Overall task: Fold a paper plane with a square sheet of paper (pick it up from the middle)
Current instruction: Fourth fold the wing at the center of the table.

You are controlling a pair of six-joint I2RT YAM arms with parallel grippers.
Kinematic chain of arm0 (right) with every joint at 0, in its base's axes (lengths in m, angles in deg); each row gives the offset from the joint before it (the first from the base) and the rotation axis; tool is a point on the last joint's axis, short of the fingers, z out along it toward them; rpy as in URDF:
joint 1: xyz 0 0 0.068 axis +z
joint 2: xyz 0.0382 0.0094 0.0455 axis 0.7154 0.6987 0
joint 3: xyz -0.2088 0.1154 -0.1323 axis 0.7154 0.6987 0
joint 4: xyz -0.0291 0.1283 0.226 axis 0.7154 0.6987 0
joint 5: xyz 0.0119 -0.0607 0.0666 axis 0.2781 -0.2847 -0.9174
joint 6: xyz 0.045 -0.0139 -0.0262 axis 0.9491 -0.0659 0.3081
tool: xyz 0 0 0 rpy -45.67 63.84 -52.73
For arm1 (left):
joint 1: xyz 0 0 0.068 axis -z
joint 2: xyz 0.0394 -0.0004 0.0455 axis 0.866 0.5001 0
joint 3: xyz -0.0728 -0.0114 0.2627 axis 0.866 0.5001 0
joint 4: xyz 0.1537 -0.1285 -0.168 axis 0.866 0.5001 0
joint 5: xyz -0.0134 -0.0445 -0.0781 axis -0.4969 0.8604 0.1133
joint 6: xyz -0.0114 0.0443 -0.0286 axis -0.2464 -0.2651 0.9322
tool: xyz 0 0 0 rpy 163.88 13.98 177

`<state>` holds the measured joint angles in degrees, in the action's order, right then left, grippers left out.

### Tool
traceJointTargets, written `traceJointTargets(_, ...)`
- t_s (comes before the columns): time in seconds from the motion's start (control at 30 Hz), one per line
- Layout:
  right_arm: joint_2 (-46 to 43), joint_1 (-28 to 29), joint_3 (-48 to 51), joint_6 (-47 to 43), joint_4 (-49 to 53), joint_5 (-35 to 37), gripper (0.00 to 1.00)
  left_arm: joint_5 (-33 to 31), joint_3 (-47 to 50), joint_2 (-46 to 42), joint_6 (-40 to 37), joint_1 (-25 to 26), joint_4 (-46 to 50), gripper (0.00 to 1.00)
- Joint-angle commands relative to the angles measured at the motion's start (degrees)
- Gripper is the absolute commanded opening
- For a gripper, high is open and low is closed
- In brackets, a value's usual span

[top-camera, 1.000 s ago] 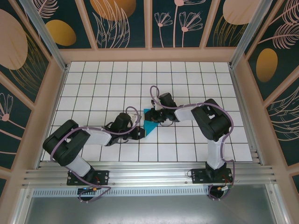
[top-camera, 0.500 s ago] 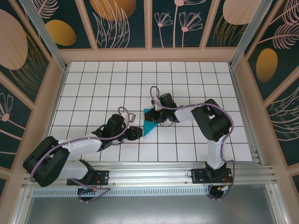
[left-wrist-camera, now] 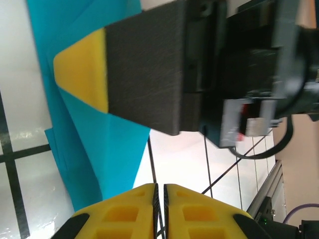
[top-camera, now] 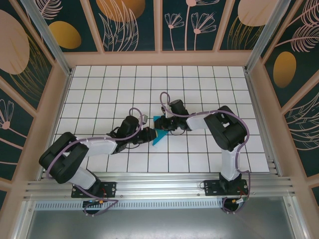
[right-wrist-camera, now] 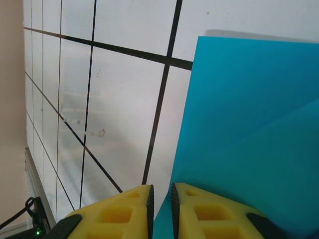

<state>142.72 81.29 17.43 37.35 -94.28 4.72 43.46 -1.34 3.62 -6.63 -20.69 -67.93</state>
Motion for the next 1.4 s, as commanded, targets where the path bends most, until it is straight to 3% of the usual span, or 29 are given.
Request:
traceJointTargets(0.0, 3.24, 0.38, 2.88, -1.09, 7.12, 5.35, 0.21, 3.71, 0.49, 2.75, 4.52, 0.07, -7.29, 0.14)
traceJointTargets(0.17, 3.14, 0.41, 3.04, -1.04, 7.03, 5.32, 0.21, 4.10, 1.13, 4.52, 5.50, 0.06, -11.08, 0.15)
traceJointTargets(0.53, 3.29, 0.40, 2.78, -1.17, 7.38, 5.37, 0.21, 2.92, 2.49, 6.18, 5.39, 0.07, -9.93, 0.15)
traceJointTargets(0.83, 3.46, 0.40, 2.75, -1.09, 7.28, 5.37, 0.21, 8.70, 5.38, 9.99, 7.02, 0.06, -16.98, 0.16)
traceJointTargets(1.2, 3.87, 0.40, 2.46, -0.92, 7.41, 5.52, 0.21, 7.41, 9.07, 9.99, 7.33, 0.07, -16.92, 0.16)
traceJointTargets(1.37, 3.84, 0.43, 2.35, -0.91, 7.68, 5.62, 0.21, 6.14, 9.34, 9.97, 6.80, 0.07, -12.69, 0.15)
